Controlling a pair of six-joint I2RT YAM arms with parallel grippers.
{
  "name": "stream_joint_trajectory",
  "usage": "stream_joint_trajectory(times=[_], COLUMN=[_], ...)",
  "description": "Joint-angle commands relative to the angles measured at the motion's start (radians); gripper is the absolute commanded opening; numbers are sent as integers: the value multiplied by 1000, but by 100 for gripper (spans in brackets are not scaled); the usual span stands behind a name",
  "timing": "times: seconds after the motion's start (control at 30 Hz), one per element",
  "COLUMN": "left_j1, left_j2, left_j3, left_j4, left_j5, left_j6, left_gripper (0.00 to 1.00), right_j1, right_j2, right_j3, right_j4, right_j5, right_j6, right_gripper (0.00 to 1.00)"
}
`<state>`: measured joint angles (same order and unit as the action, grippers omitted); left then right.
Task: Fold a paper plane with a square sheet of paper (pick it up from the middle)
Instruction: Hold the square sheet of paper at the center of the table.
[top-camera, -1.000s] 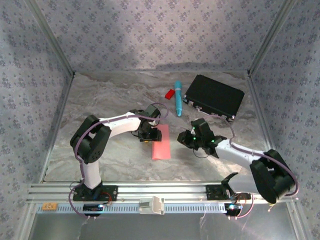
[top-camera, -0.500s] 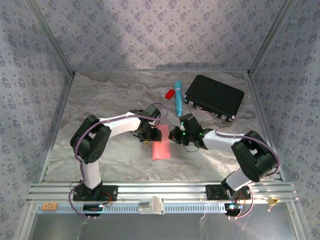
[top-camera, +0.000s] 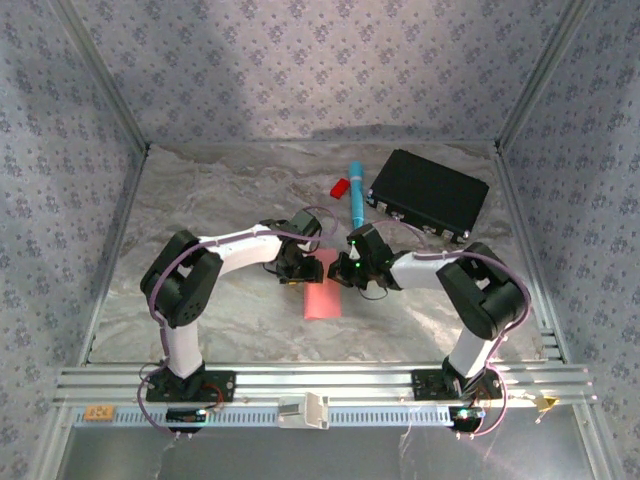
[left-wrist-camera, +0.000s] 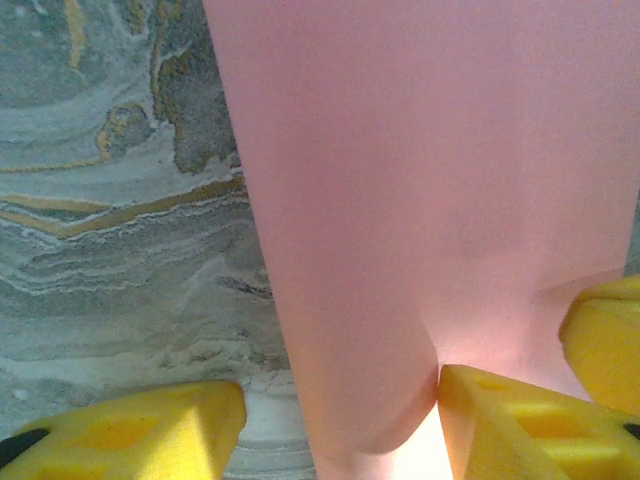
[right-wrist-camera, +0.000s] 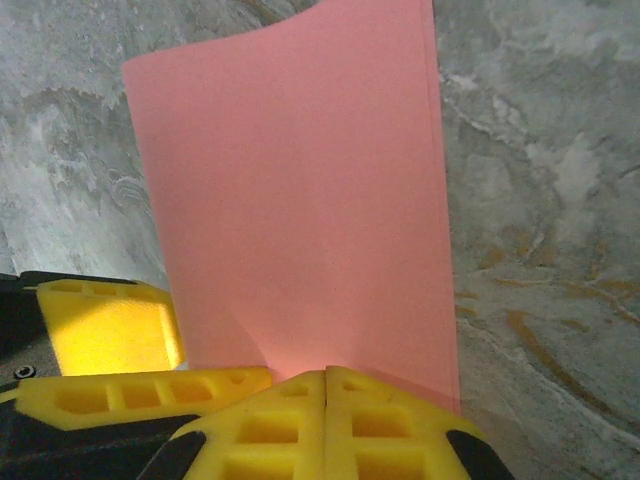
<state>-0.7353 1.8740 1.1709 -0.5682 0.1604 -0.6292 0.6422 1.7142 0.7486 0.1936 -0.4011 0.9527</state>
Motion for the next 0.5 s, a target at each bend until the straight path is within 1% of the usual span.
stream_joint_trajectory(times=[0.0, 0.17, 0.3, 0.47], left_j1=[-13, -14, -15, -15], left_j2=[121, 123, 115, 41], left_j3=[-50, -49, -48, -52], left_j4=[73, 76, 78, 102], left_j5=[-40, -35, -29, 10], left_j6=[20, 19, 14, -4], left_gripper=[58, 58, 58, 60], right_j1=[3, -1, -10, -38], right_j2=[21, 44, 62, 61], right_j3=[27, 4, -27, -33], right_j4=[13, -13, -103, -190], right_j5=[-33, -23, 8, 12], right_j6=[-17, -26, -78, -156], right_gripper=[0, 0, 0, 0])
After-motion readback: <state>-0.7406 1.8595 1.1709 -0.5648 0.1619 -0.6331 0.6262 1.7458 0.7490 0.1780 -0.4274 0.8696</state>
